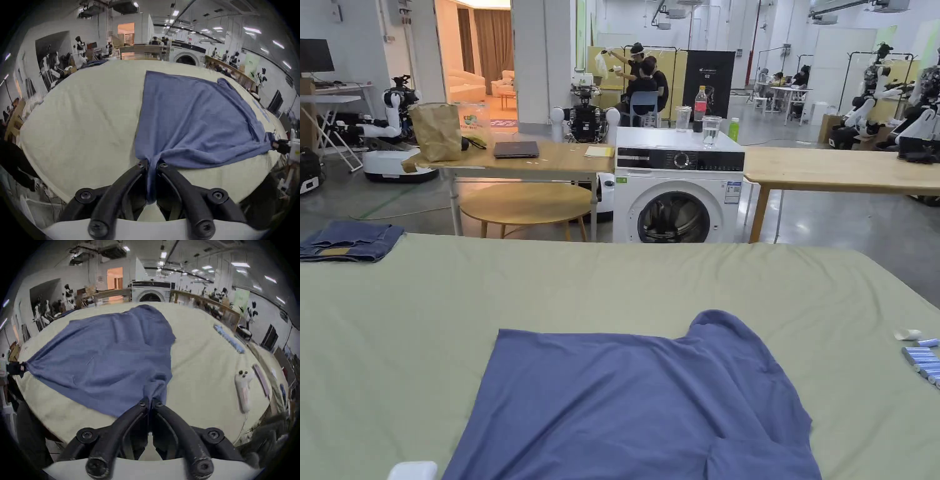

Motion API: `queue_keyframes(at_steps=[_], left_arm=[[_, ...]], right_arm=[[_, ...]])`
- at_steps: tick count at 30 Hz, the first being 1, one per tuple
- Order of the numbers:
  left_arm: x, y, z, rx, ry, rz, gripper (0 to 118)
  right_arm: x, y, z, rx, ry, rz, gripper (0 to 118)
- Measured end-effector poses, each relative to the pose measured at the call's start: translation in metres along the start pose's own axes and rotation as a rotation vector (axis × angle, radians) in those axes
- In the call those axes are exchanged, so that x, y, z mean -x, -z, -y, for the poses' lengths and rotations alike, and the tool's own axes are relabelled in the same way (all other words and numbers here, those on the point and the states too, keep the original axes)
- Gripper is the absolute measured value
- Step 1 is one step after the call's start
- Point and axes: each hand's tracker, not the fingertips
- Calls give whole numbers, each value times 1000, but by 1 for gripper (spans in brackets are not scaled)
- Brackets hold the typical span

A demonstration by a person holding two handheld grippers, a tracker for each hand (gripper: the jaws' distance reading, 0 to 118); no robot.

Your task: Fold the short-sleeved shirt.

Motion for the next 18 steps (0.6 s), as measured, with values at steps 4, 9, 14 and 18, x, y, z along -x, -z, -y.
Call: queue_keyframes(at_steps=[4, 9, 14, 18], left_arm=[[-18, -33, -14, -163, 81, -87, 111], [-50, -86, -15, -351, 131, -51, 111], [-60, -87, 10, -253, 113, 25, 77], [-48, -78, 31, -145, 70, 54, 0]], right_arm=[[13, -32, -25, -69, 4, -8, 115], [48, -84, -43, -302, 9, -59, 118], [75, -99, -31, -393, -3, -84, 67], [81, -93, -21, -389, -65, -80, 0]])
